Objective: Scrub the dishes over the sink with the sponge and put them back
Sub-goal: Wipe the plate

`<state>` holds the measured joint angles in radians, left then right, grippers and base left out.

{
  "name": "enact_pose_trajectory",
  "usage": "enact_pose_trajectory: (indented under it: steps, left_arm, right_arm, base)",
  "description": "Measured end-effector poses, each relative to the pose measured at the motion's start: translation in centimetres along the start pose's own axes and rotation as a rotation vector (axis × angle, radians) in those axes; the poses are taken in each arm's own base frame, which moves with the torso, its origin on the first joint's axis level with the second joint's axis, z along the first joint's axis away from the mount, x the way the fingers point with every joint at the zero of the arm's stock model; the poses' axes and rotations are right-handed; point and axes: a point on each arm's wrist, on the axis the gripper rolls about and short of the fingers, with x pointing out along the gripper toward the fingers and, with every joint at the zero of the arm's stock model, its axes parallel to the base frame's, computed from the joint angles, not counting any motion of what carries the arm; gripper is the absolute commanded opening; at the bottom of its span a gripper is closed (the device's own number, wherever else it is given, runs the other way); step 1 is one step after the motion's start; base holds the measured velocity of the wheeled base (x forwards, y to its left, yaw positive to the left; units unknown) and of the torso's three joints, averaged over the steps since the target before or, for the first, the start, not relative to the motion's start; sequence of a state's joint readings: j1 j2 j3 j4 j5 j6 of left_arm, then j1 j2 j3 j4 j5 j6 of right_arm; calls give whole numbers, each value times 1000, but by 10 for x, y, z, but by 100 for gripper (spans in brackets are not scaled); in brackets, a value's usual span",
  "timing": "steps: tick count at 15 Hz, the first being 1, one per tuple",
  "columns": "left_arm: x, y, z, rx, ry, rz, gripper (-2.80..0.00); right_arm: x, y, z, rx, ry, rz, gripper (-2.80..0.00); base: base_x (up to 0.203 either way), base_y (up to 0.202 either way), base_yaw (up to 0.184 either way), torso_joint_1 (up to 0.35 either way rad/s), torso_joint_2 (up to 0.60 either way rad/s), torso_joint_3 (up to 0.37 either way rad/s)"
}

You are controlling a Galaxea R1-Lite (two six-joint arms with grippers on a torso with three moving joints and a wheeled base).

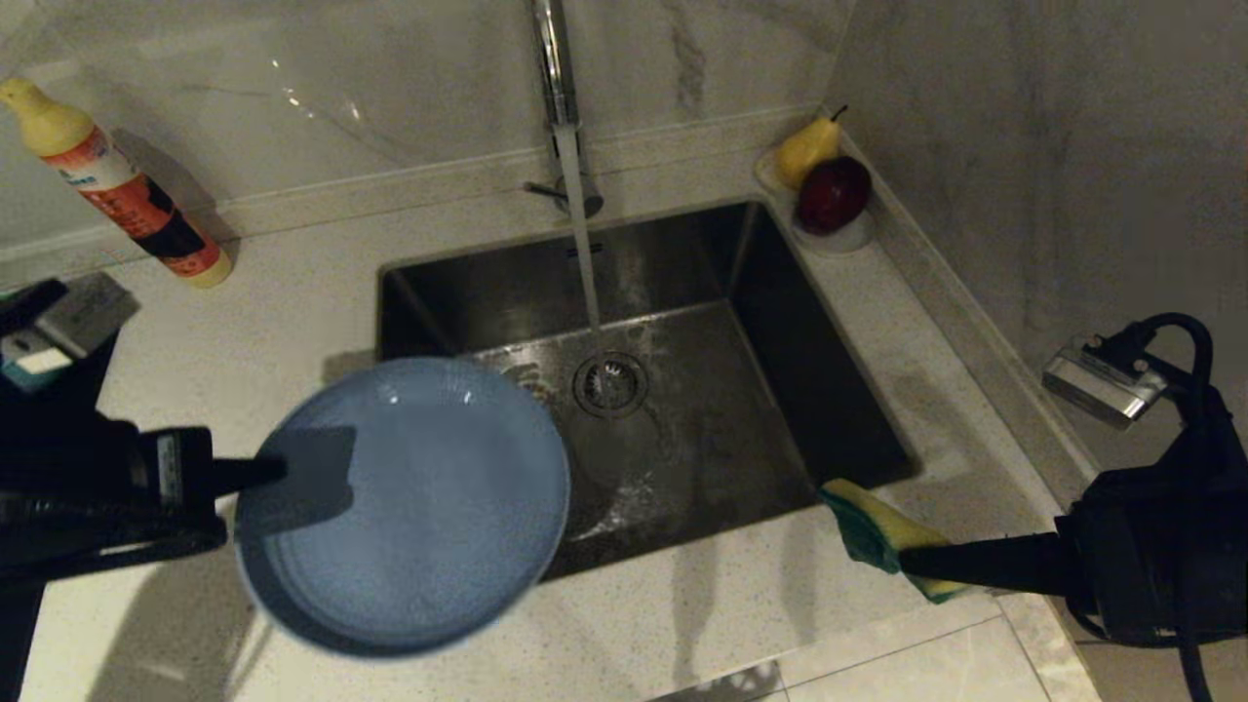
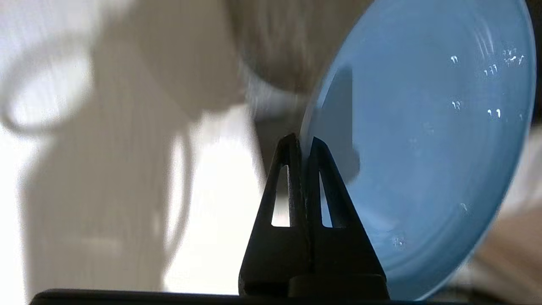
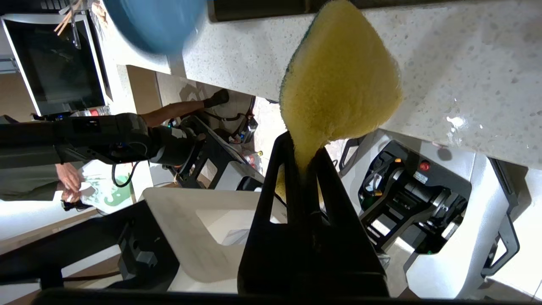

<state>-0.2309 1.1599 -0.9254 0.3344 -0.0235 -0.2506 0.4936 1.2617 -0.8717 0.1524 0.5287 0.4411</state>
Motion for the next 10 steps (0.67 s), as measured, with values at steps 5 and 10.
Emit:
enact_pose_trajectory:
  steps: [5,10]
  left_arm:
    - [-6,12,-57,7,116,-44,-280]
    - [8,13,-77,45,103,-73,-280]
  right_arm:
    - [-1,1,0,-3,-1,0,-280]
    - [9,12,9,-26,42,26,-280]
  base:
    - [0,0,0,0,0,0]
    - [0,0,0,0,0,0]
